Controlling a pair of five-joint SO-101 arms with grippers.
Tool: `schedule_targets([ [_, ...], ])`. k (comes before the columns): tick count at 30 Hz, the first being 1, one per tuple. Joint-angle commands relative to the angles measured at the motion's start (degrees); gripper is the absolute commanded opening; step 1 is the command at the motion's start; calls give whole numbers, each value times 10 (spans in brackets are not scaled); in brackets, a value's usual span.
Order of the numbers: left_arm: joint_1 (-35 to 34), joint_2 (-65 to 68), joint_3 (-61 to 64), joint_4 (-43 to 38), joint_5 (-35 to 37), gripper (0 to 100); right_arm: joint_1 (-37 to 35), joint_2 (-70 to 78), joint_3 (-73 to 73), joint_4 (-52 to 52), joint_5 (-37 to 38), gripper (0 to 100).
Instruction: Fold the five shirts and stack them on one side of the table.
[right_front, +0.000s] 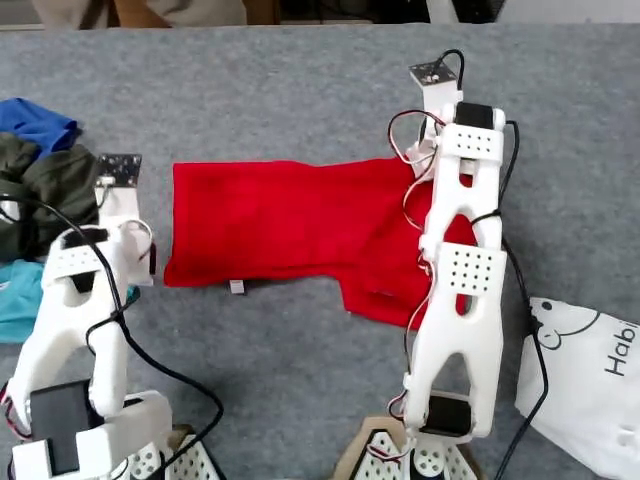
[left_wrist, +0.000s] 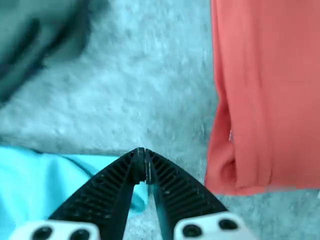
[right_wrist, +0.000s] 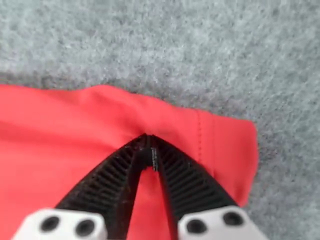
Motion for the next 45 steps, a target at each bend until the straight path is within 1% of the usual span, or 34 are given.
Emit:
schedule_targets([
  [1,16,-15,-73,52,18,19,0,2,-12,1,4,5],
  [4,58,-11,-100,84,62,19,0,2,-12,1,4,5],
  [10,181,-9,-131,82,139,19,0,2,-12,1,4,5],
  [13,214,15,-159,78,171,19,-7,-9,-29,31,3,5],
  [16,217,82,-169,56,188,19,-13,-31,-95,91,0,5],
  [20,213,159,-167,57,185,19,-14,-40,-203,150,0,5],
  [22,206,179,-162,59,163,19,-14,-40,-247,169,0,5],
  [24,199,179,-158,71,153,19,-13,-44,-274,170,1,5],
  [28,201,151,-162,89,150,19,-11,-47,-261,170,1,5],
  [32,201,86,-220,132,152,19,0,-45,-256,171,0,5],
  [34,200,59,-265,135,155,19,4,-44,-254,171,3,5],
  [36,193,58,-308,113,157,19,4,-38,-238,171,3,5],
  [38,185,87,-330,57,180,19,4,-27,-223,169,3,5],
  [41,171,175,-356,-30,200,19,8,2,-215,149,0,5],
  [42,166,213,-373,-44,200,19,14,15,-220,144,0,5],
  [45,149,333,-453,-36,202,19,22,37,-220,141,0,5],
])
